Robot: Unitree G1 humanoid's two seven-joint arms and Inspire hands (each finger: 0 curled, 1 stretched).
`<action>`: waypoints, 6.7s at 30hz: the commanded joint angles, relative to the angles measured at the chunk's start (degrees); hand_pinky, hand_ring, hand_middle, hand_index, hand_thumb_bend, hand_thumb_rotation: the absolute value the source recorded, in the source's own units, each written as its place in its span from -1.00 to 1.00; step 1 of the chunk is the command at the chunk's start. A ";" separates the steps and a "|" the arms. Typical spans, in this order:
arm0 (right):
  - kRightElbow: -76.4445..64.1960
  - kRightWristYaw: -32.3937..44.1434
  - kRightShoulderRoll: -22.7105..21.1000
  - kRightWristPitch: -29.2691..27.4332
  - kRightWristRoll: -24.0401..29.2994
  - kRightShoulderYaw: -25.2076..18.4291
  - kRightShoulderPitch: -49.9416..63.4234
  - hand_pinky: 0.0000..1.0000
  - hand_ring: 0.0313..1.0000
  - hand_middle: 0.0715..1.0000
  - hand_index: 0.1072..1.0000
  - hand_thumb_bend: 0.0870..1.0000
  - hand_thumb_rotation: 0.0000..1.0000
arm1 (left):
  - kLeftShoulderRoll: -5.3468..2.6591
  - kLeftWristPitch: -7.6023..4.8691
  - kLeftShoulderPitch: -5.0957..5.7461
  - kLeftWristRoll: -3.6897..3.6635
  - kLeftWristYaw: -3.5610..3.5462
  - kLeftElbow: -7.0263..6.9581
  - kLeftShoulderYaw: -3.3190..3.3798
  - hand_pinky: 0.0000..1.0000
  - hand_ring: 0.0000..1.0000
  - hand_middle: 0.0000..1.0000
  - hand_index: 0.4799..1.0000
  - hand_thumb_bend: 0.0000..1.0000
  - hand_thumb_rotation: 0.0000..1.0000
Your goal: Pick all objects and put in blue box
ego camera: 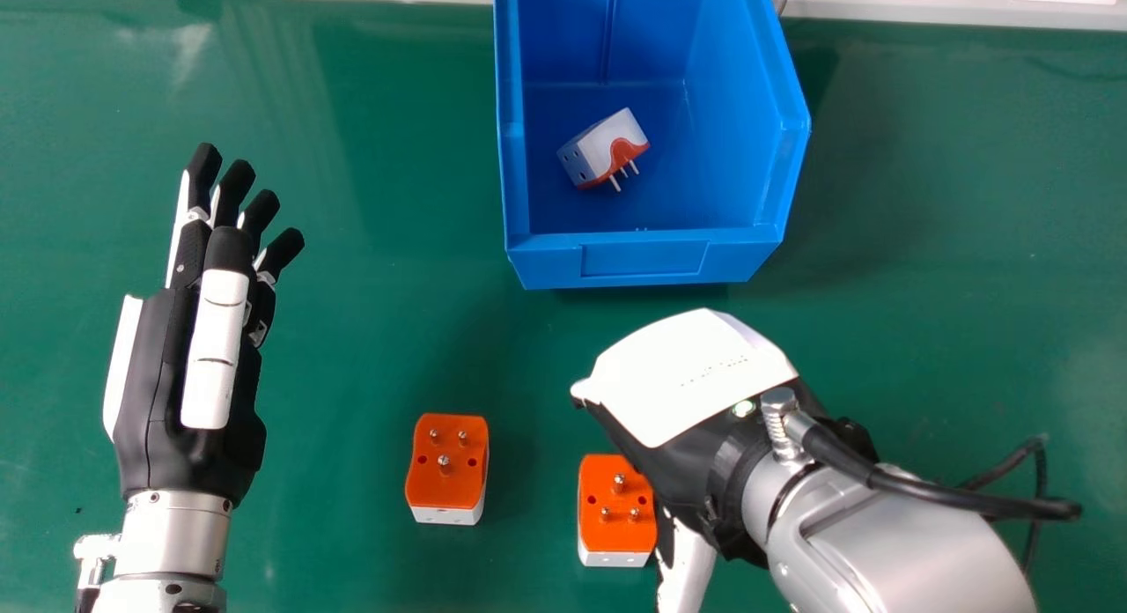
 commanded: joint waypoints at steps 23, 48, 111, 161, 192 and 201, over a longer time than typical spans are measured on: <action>7.35 -4.64 -0.29 0.93 -0.83 2.26 0.72 0.76 0.98 0.98 0.98 0.99 -0.30 | 0.23 -0.70 -0.55 -0.02 -0.21 -0.59 0.23 0.86 0.94 0.99 0.98 0.48 0.62; 18.54 -13.46 -2.54 5.68 -0.96 4.78 1.12 0.86 1.00 1.00 1.00 1.00 -0.20 | 0.05 -0.41 -0.15 -0.46 -0.29 -1.18 0.30 0.85 0.94 0.99 0.97 0.46 0.62; 29.03 -35.14 -9.75 13.39 16.40 7.19 -1.69 -0.32 -0.15 0.15 0.17 0.15 -0.81 | 0.21 -0.49 0.08 -0.06 -0.21 -1.56 0.21 0.85 0.94 0.98 0.96 0.44 0.63; 0.12 -37.54 -10.44 10.58 24.66 -8.79 -2.75 -0.67 -0.55 -0.21 -0.11 -0.03 -0.99 | 0.19 -0.39 -0.67 0.13 -0.32 -0.52 0.27 0.86 0.95 0.99 0.98 0.51 0.60; 16.09 -82.26 -11.86 -7.60 36.77 -14.86 -2.63 -0.41 -0.34 -0.12 -0.15 -0.05 -1.00 | -1.23 -1.13 1.82 1.53 0.80 -3.19 -1.47 0.85 0.94 0.99 0.98 0.53 0.57; 31.57 -85.73 -11.04 -6.47 36.63 -14.42 -15.78 -0.33 -0.27 -0.10 -0.16 -0.06 -1.00 | -1.25 -1.24 2.48 2.15 1.43 -3.49 -1.66 0.85 0.94 0.99 0.97 0.55 0.58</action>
